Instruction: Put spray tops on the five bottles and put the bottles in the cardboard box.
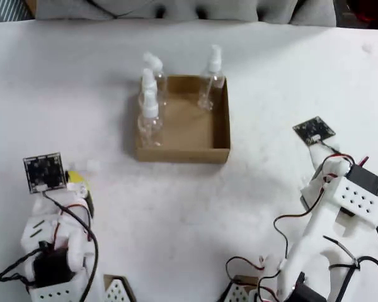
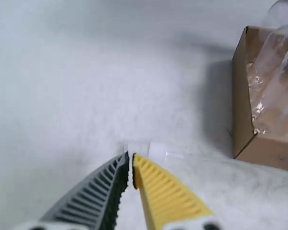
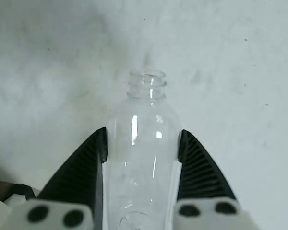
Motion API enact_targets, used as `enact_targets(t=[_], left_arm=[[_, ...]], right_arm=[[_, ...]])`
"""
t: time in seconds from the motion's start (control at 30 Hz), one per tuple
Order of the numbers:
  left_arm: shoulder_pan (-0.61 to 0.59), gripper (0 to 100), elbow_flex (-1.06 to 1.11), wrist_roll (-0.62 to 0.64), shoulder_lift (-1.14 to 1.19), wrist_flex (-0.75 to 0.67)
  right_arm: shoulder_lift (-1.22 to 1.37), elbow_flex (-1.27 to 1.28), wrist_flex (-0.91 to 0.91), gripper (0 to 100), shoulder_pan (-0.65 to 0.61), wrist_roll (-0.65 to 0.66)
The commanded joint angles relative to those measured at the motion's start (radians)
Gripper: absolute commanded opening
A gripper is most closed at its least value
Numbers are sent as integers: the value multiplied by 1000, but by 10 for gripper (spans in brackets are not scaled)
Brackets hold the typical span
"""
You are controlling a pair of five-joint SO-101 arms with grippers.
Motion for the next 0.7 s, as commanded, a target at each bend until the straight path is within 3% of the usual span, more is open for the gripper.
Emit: enact_targets(t=[0.0, 0.23, 0.67], left_arm=[[-5, 20, -146, 6, 177, 2], [-4, 20, -428, 29, 659, -2], [-12, 31, -672, 328, 1270, -8]], right_arm=[[-35, -11, -22, 16, 12, 17], [-35, -12, -22, 16, -16, 17], [-35, -11, -22, 16, -15, 18]])
